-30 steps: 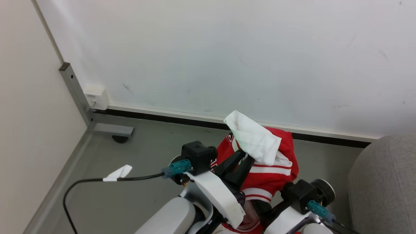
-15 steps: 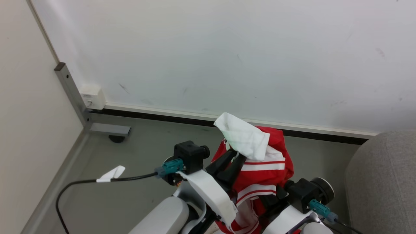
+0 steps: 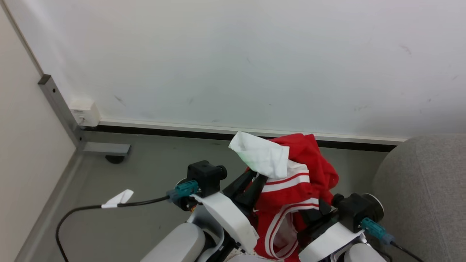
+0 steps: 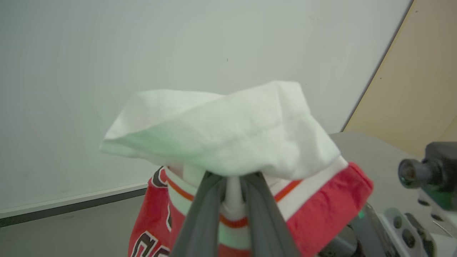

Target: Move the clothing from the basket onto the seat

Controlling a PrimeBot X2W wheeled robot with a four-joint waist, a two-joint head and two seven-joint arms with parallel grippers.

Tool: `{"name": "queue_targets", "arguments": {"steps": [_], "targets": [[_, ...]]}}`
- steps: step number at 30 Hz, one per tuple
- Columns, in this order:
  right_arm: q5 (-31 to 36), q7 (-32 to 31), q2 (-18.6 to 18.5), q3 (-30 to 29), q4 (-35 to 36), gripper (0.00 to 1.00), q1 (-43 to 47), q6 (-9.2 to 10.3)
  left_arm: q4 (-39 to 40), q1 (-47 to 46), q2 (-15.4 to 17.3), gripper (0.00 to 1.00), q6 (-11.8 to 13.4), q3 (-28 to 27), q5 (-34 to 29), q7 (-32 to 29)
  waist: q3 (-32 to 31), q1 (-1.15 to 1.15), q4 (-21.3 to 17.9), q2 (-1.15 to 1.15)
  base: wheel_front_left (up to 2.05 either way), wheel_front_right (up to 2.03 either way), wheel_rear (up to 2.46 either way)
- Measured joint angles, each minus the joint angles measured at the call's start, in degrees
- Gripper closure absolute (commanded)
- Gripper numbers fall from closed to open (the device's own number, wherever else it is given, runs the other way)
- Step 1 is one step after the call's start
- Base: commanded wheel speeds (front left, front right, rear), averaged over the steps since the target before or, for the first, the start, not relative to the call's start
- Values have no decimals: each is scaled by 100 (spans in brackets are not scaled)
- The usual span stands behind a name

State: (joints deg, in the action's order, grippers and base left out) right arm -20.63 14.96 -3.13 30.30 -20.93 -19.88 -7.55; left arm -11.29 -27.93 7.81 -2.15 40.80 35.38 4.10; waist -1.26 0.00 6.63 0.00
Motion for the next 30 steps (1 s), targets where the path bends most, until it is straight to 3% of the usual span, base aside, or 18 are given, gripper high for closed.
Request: {"name": "queue_targets", "arguments": {"steps": [1, 2, 3, 4, 5, 30], "targets": [[-9, 0, -9, -58, 48, 100, 3, 0, 3, 7, 12, 100, 13, -7, 4, 1, 9, 0, -38, 0, 0, 0, 0], [-16, 1, -15, -122, 86, 100, 3, 0, 11, 13, 25, 80, 12, -10, 10, 2, 19, 0, -81, 0, 0, 0, 0], [-21, 0, -23, -169, 120, 100, 7, 0, 21, 17, 38, 55, 13, -12, 13, 2, 30, 0, -126, 0, 0, 0, 0], [-21, 0, -27, -226, 159, 100, 9, 0, 30, 20, 54, 4, 16, -12, 13, 1, 42, 0, -175, 0, 0, 0, 0], [-20, 1, -40, -275, 194, 100, 10, 0, 38, 26, 75, 0, 18, -18, 13, 3, 55, 0, -230, 0, 0, 0, 0], [258, 1, -252, -1641, 748, 100, 214, 0, 278, 192, 357, 0, -140, 467, -423, 412, 509, 0, -2030, 0, 0, 0, 0]]}}
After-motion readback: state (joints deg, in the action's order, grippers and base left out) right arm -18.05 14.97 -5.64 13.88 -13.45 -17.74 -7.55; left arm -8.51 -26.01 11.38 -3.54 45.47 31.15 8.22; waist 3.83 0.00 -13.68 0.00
